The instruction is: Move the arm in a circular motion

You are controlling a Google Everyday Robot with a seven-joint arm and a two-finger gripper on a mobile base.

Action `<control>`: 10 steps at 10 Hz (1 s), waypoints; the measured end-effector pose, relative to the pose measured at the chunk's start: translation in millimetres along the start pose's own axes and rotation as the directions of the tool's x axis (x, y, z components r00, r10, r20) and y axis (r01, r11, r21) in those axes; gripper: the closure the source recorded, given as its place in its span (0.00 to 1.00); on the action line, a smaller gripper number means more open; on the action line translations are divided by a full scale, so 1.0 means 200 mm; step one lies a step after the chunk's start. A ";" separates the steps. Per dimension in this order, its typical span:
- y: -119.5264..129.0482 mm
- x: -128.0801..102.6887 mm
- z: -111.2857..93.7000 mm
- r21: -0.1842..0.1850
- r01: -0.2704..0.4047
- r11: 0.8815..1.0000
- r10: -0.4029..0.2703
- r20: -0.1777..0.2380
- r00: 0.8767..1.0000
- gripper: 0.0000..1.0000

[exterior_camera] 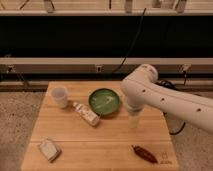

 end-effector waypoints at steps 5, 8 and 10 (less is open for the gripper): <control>0.06 0.23 0.00 -0.003 -0.092 0.996 0.092 0.026 0.995 0.20; 0.05 0.33 0.02 -0.005 -0.132 0.991 0.132 0.041 0.990 0.20; 0.01 0.40 0.04 -0.012 -0.157 0.988 0.157 0.050 0.986 0.20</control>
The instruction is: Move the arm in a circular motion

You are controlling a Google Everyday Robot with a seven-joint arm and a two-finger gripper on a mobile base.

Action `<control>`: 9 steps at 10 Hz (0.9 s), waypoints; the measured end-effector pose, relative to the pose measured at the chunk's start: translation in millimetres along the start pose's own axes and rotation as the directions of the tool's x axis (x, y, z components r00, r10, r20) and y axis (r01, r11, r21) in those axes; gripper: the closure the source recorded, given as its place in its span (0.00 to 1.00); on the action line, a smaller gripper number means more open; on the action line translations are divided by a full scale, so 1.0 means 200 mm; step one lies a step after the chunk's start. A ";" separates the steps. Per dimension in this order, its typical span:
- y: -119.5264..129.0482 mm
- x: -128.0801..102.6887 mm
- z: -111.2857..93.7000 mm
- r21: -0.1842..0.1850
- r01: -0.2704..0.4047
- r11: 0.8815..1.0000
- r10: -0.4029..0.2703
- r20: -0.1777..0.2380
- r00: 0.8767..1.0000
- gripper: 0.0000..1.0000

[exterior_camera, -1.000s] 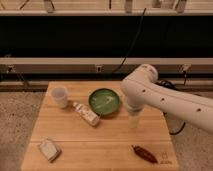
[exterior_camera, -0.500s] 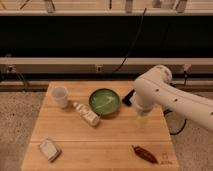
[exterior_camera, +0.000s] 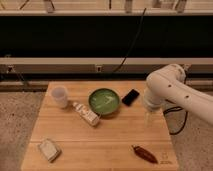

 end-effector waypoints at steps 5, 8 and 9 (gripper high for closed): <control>-0.14 0.14 0.04 -0.010 -0.036 0.999 0.036 0.009 0.999 0.20; -0.20 0.19 0.06 -0.015 -0.043 0.999 0.043 0.003 0.999 0.20; -0.24 0.17 0.06 -0.011 -0.035 0.999 0.035 0.006 0.999 0.20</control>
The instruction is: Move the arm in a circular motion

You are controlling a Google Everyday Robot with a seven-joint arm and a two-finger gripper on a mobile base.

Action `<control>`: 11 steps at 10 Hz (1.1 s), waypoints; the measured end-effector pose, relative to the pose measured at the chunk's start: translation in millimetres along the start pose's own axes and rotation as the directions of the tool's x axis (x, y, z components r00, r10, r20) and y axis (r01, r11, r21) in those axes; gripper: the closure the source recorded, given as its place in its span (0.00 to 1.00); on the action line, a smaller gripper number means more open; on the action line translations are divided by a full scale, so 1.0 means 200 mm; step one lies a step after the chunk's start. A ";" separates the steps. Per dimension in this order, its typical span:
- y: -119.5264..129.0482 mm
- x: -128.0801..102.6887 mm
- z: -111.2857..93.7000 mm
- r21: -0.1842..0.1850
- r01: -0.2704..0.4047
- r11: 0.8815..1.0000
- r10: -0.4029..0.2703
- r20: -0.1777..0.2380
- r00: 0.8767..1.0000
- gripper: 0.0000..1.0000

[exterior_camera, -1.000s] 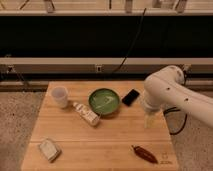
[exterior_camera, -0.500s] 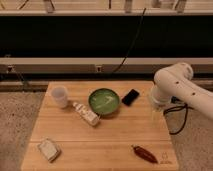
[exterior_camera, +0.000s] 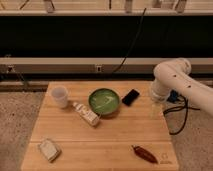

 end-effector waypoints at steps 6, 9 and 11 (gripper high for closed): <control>-0.22 -0.11 0.06 -0.005 0.048 0.999 -0.048 -0.013 0.999 0.20; -0.26 -0.34 0.09 0.004 0.090 0.996 -0.090 -0.015 0.996 0.20; -0.29 -0.44 0.10 0.007 0.117 0.993 -0.116 -0.019 0.993 0.20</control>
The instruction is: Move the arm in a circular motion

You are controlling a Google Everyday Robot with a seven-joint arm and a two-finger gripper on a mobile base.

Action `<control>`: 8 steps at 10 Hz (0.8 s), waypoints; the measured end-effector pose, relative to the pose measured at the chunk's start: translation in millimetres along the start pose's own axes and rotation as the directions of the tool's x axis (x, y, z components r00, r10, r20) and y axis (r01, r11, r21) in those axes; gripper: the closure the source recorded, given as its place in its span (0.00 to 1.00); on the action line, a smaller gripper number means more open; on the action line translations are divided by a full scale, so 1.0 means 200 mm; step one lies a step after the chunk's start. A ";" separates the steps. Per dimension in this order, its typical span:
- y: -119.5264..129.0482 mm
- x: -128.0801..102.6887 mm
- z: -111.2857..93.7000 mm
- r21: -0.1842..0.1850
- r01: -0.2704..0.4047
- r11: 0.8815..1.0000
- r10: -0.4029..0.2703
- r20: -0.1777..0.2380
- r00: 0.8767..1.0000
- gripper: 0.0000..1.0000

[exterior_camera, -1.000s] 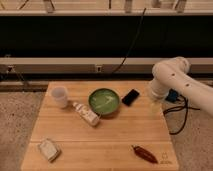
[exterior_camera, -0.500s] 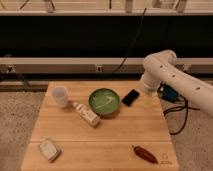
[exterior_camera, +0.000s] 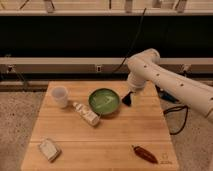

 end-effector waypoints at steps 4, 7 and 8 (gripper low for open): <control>0.05 -0.23 0.01 -0.011 0.065 0.998 -0.065 -0.010 0.998 0.20; 0.10 -0.33 0.00 -0.014 0.116 0.993 -0.116 -0.019 0.993 0.20; 0.12 -0.36 0.00 -0.016 0.131 0.991 -0.132 -0.020 0.991 0.20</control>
